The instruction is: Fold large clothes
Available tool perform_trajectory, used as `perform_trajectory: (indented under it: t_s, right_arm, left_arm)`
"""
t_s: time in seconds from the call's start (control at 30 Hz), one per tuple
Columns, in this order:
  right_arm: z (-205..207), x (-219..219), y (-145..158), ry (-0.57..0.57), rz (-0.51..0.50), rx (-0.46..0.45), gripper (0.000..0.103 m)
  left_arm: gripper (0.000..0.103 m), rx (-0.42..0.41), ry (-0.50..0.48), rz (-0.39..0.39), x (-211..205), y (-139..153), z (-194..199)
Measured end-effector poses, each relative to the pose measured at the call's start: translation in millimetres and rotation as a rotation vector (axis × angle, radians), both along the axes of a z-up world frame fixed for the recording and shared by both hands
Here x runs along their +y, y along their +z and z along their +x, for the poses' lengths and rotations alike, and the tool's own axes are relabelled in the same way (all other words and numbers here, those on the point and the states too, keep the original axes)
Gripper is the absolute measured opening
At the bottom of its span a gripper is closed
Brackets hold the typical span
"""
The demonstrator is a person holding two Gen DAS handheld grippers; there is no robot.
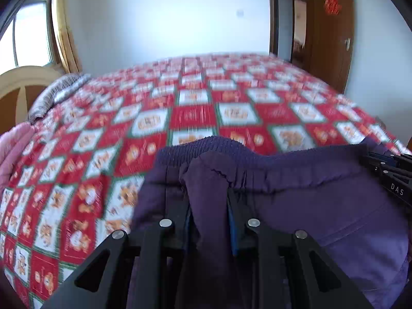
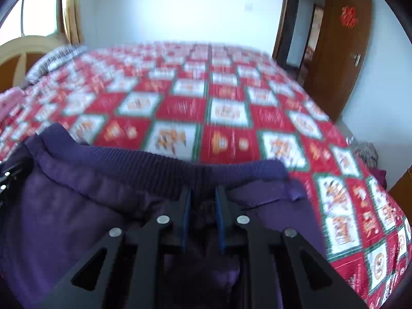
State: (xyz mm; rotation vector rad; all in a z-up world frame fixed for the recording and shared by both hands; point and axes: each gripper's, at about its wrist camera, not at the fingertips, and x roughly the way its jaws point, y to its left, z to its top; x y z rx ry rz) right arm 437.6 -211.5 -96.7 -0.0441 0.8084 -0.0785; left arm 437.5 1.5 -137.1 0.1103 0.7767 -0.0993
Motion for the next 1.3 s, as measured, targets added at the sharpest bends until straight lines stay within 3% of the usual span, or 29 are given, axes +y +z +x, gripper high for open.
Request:
perform_trajectory:
  t_s: [0.2,0.33,0.47,0.57,0.67,0.73,0.8,0.87,0.93,1.03,1.17,1.3]
  right_arm:
    - [11.3,7.9,-15.0,0.001,-0.077,0.032,0.024]
    - [13.1,1.5,-18.9,-0.007,-0.044,0.031,0.026]
    - [14.0,8.9,-19.2,-0.008,-0.089,0.026,0.026]
    - [10.8,-1.7,-9.2,-0.016,-0.026,0.023,0.029]
    - [-13.8,0.7,16.9,-0.037,0.006,-0.072,0.046]
    - [-43.0,17.3,39.0,-0.010,0.044,-0.178,0.071]
    - [-57.8,37.5,44.1,0.046,0.071,-0.198,0.072]
    - [-63.8,55.3,35.9,0.086,0.087,-0.167,0.070]
    - [-59.7,68.6,14.5,0.054,-0.018,-0.108,0.066]
    - [-44.9,53.7,-19.8,0.027,0.072,-0.014,0.067]
    - [-38.2,71.3,-30.6,0.038,-0.047,-0.003,0.072]
    - [-36.8,70.9,-34.9,0.043,-0.057,0.001,0.074]
  left_arm:
    - [0.033,0.027,0.026,0.051,-6.6,-15.8,5.1]
    - [0.037,0.044,0.037,0.022,-1.5,-21.5,11.6]
    - [0.039,0.041,0.043,0.026,-1.9,-23.4,11.4]
    - [0.040,0.036,0.046,0.028,-1.4,-23.4,10.9]
    - [0.041,0.028,0.047,0.036,-1.7,-22.4,10.4]
    - [0.042,0.024,0.050,0.040,-2.2,-21.9,9.7]
    - [0.044,0.019,0.053,0.047,-2.3,-21.3,9.1]
    - [0.047,0.013,0.062,0.048,-1.6,-20.4,7.9]
    - [0.050,0.008,0.068,0.040,0.8,-19.4,6.3]
    - [0.056,-0.005,0.075,0.017,4.2,-17.0,2.5]
    - [0.057,0.001,0.081,0.005,6.1,-16.1,1.6]
    - [0.059,0.005,0.094,-0.042,15.7,-8.4,-7.9]
